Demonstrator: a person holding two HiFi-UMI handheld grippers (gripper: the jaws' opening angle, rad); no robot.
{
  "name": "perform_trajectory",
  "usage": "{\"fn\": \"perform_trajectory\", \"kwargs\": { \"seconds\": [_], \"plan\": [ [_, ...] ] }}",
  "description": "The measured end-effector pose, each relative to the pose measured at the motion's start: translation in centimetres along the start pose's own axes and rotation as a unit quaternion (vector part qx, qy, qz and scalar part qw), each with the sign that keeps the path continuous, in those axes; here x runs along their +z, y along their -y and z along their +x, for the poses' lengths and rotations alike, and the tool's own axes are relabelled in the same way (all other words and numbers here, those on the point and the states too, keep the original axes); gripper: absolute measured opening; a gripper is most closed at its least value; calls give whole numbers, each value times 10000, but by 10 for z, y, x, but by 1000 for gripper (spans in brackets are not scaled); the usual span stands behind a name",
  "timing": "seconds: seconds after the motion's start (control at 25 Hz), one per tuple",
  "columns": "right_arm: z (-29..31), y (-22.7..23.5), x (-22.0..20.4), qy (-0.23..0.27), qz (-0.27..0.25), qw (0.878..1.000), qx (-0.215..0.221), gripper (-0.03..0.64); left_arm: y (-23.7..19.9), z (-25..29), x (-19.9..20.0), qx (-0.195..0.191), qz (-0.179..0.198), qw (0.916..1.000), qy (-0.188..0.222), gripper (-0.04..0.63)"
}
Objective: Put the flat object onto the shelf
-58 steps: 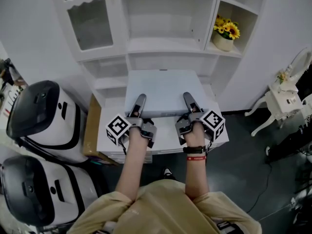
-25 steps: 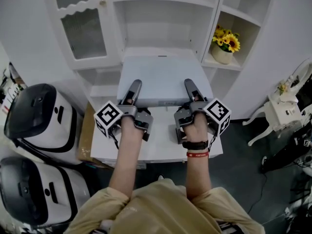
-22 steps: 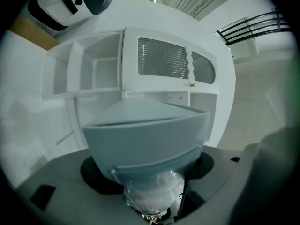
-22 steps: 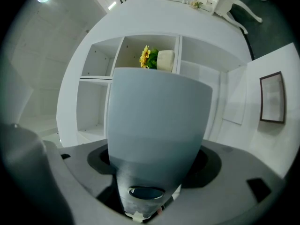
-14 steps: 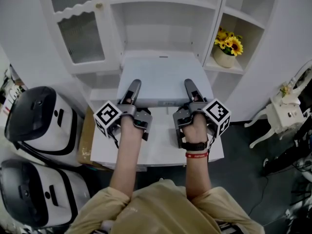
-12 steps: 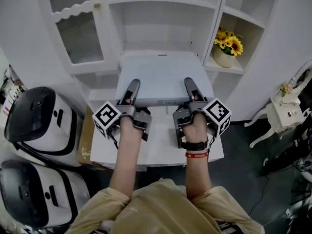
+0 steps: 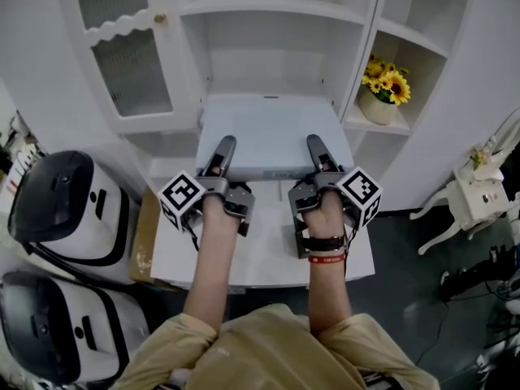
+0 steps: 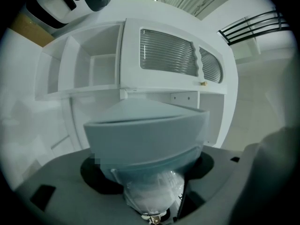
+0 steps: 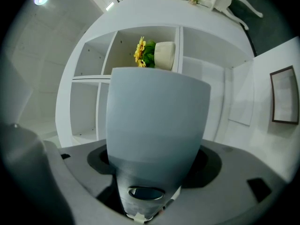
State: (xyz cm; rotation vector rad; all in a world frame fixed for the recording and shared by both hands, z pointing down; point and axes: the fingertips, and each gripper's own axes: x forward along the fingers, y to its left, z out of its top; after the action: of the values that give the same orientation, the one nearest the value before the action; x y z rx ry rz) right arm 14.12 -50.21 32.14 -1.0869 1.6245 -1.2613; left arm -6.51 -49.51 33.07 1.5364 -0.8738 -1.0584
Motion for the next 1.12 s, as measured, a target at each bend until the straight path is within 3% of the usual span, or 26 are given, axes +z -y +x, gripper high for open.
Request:
{"fn": "perform_trajectory", "kwargs": {
  "seconds": [1.12],
  "plan": [
    [98,23,28,-183,6,9998,-69,360,-30,92,36,215,15,9994,259,334]
  ]
}}
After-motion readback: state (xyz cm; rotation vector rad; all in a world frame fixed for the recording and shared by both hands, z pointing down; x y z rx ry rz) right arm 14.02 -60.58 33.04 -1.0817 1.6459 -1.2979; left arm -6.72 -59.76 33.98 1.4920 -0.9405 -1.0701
